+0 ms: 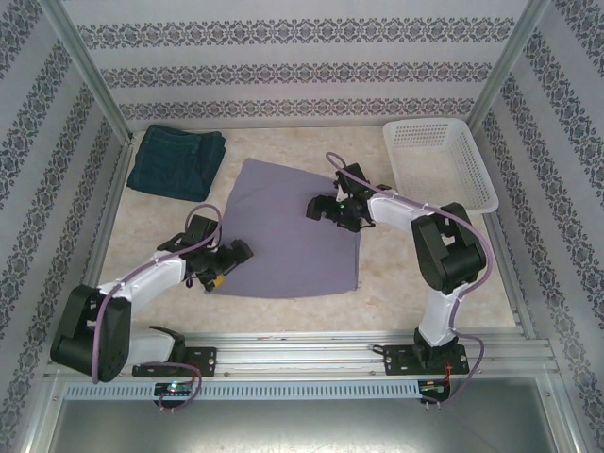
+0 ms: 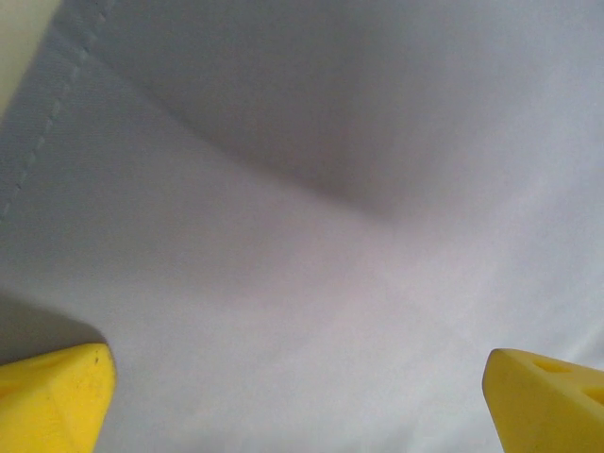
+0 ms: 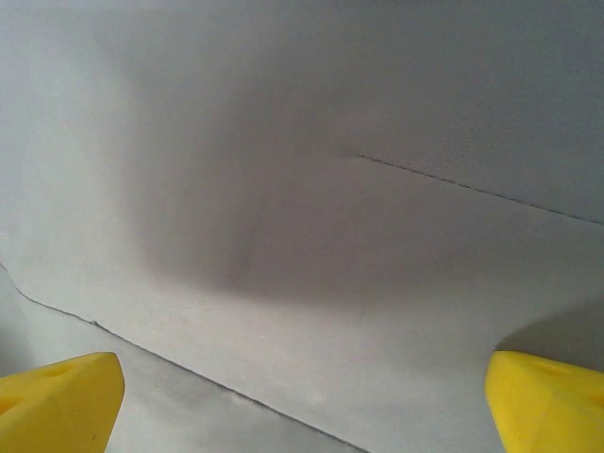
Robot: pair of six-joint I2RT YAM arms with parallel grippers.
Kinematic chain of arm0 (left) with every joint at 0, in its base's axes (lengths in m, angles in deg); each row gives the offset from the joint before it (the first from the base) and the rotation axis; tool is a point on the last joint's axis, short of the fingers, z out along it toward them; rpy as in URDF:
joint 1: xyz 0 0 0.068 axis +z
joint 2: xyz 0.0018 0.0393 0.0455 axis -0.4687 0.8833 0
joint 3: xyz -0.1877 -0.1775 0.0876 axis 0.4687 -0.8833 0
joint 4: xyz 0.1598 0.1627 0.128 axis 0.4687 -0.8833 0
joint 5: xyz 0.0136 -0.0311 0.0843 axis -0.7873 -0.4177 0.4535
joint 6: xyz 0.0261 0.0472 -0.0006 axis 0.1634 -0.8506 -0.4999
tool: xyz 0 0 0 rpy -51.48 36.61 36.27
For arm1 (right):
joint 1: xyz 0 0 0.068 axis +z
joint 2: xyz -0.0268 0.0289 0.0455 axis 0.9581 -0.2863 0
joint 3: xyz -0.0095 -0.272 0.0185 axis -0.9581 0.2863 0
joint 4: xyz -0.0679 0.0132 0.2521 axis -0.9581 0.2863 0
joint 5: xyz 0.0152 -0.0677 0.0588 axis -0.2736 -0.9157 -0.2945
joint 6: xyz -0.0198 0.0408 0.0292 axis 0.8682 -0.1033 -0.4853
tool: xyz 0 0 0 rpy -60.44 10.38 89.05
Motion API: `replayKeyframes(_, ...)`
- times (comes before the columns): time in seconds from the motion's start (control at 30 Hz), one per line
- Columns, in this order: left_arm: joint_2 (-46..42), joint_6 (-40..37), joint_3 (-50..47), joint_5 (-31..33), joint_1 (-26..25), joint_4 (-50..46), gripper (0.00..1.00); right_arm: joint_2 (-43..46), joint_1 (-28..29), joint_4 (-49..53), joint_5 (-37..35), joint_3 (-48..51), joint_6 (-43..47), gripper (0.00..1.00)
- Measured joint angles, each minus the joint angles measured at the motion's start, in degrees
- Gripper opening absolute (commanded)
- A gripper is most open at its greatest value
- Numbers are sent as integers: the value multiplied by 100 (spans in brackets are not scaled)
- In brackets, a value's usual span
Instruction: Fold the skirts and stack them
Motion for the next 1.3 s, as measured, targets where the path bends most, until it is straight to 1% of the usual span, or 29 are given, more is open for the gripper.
replayKeyframes(0.07, -291, 68, 111, 17, -55, -326, 100, 313, 2, 216, -122, 90, 57, 98)
replayKeyframes(0.17, -535, 68, 470, 120, -55, -492, 100, 1176, 24, 514, -184, 518, -61, 98)
replayKeyframes(0.27, -317, 63, 885, 188, -52, -424, 100, 1888, 160, 494, 153, 994, -448, 98)
replayKeyframes(0.37, 282, 63, 1123, 133, -55, -155, 100, 2068, 474, 297, 627, 1397, -929, 98)
replayKeyframes(0.5, 791, 66, 990, 61, -55, 81, 100, 2035, 765, 286, 872, 1919, -1276, 98)
replayKeyframes(0.63, 833, 68, 608, 33, -55, 120, 100, 2103, 896, 223, 1016, 2782, -1650, 98)
replayKeyframes(0.7, 804, 72, 431, 28, -52, 146, 100, 2420, 931, 190, 1104, 2999, -1766, 98)
replayKeyframes(0.8, 643, 92, 326, 26, -55, 208, 100, 2771, 977, 356, 1019, 3263, -1805, 98)
replayKeyframes(0.9, 603, 92, 289, -35, -55, 208, 100, 2892, 977, 610, 901, 3287, -1729, 98)
replayKeyframes(1.07, 424, 92, 293, -120, -52, -55, 100, 3123, 1010, 1163, 389, 3123, -1499, 98)
replayKeyframes(1.2, 146, 92, 341, -313, -57, -208, 100, 3348, 981, 1060, 166, 2907, -1419, 98)
replayKeyframes(1.3, 138, 92, 452, -437, -81, -216, 100, 3213, 839, 713, 87, 2599, -1416, 98)
